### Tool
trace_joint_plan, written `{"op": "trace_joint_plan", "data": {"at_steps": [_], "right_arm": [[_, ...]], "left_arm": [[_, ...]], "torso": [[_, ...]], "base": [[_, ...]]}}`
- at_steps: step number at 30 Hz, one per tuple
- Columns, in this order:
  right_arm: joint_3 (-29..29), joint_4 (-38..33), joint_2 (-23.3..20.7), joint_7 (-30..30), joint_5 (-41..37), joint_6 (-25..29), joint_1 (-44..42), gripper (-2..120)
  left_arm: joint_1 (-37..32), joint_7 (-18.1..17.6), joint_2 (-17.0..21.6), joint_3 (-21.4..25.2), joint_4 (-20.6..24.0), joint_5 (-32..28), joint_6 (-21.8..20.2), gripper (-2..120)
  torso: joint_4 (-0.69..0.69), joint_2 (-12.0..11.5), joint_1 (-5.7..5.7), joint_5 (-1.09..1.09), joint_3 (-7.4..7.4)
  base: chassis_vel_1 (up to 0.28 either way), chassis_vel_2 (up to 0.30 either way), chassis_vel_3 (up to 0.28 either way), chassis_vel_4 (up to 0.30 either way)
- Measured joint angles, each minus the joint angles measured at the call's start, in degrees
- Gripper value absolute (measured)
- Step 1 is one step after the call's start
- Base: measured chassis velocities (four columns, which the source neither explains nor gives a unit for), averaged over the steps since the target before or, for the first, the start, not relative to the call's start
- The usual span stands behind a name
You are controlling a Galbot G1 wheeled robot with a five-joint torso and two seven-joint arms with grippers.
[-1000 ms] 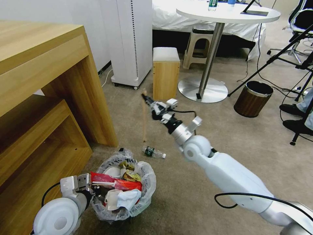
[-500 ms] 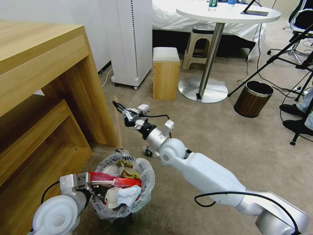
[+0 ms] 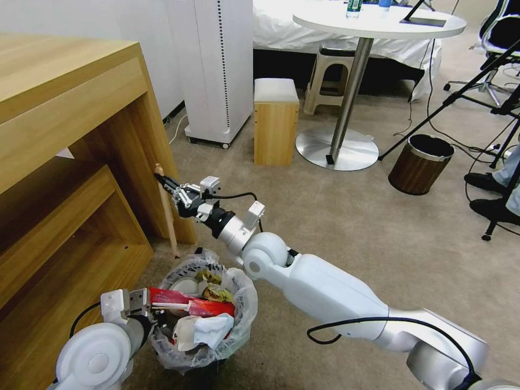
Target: Pick up the trash bin and place the garbage on the floor into it.
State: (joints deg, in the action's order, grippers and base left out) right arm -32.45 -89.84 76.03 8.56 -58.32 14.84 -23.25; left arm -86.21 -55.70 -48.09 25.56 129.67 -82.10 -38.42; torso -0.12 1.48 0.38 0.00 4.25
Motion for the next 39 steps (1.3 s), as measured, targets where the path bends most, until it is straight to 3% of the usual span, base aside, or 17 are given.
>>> {"op": "trace_joint_plan", "data": {"at_steps": [20,39], "right_arm": [[-4.7,-0.8,0.7,-0.2,1.4,-0.8,-2.6,0],[-6.6,-1.3,-5.8,1.5,4.7,-0.3,-3.6,0]], "left_arm": [[1.2,-0.2,-1.4,-0.6,-1.3,0.1,0.2,0],[3.1,-0.2,0.1,-1.3,-2.6,-1.0,0.6,0]], "torso": [[0.00,0.0,-0.01,0.01,0.00],[0.00,0.0,0.00,0.01,0.00]], "base": [[0.000,0.000,0.000,0.000],[0.000,0.000,0.000,0.000]]}}
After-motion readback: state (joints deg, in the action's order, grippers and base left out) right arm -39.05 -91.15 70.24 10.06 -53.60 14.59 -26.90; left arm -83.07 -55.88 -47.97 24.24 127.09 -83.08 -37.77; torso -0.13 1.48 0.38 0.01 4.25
